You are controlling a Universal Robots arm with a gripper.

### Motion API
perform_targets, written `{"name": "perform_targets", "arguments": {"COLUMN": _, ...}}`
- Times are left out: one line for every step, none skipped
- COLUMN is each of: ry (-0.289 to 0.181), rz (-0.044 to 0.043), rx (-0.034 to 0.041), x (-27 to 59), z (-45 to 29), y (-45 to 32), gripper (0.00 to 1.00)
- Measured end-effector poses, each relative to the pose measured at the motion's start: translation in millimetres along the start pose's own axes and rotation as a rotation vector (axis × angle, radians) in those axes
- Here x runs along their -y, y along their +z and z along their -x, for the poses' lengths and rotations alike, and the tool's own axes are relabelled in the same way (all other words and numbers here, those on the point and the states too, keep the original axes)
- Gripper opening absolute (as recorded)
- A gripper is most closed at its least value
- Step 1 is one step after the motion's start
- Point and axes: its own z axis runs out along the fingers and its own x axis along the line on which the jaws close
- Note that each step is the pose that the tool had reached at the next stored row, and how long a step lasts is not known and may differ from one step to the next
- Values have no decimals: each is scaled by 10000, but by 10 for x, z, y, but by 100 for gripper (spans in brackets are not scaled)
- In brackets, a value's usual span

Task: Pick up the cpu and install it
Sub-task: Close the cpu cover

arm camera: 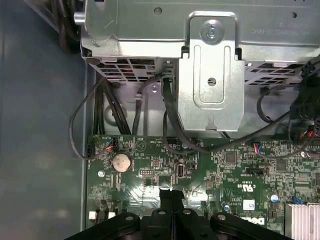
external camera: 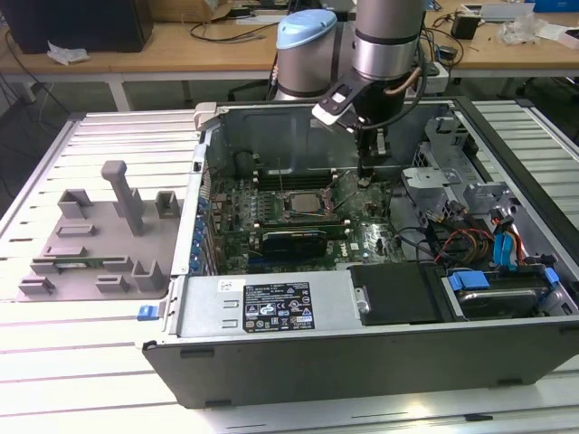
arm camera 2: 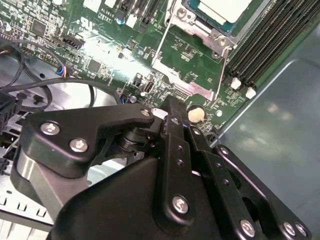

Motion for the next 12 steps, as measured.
{"name": "perform_targets", "arguments": {"ry": 0, "rz": -11, "rx": 0, "x": -10, "z": 1, "y": 24, "gripper": 11}}
{"name": "perform_targets", "arguments": {"ry": 0, "rz": -18, "rx": 0, "x": -14, "z": 1, "y": 40, "gripper": 11}}
{"name": "perform_targets", "arguments": {"ry": 1, "rz": -24, "rx": 0, "x": -17, "z": 1, "y": 57, "gripper": 11}}
{"name": "perform_targets", "arguments": {"ry": 1, "rz": -33, "rx": 0, "x": -20, "z": 1, "y": 77, "gripper": 11}}
{"name": "perform_targets", "arguments": {"ry": 1, "rz": -41, "rx": -2, "x": -22, "z": 1, "y": 102, "gripper": 11}}
{"name": "perform_targets", "arguments": {"ry": 2, "rz": -51, "rx": -2, "x": -22, "z": 1, "y": 117, "gripper": 11}}
{"name": "perform_targets", "arguments": {"ry": 1, "rz": -56, "rx": 0, "x": -23, "z": 2, "y": 117, "gripper": 11}}
{"name": "perform_targets", "arguments": {"ry": 0, "rz": -58, "rx": 1, "x": -24, "z": 2, "y": 117, "gripper": 11}}
{"name": "perform_targets", "arguments": {"ry": 1, "rz": -60, "rx": 0, "x": -23, "z": 2, "y": 117, "gripper": 11}}
{"name": "perform_targets", "arguments": {"ry": 1, "rz": -61, "rx": -1, "x": -24, "z": 2, "y": 118, "gripper": 11}}
{"name": "perform_targets", "arguments": {"ry": 1, "rz": -60, "rx": -1, "x": -21, "z": 1, "y": 119, "gripper": 11}}
{"name": "perform_targets", "arguments": {"ry": 1, "rz": -61, "rx": -1, "x": -12, "z": 1, "y": 119, "gripper": 11}}
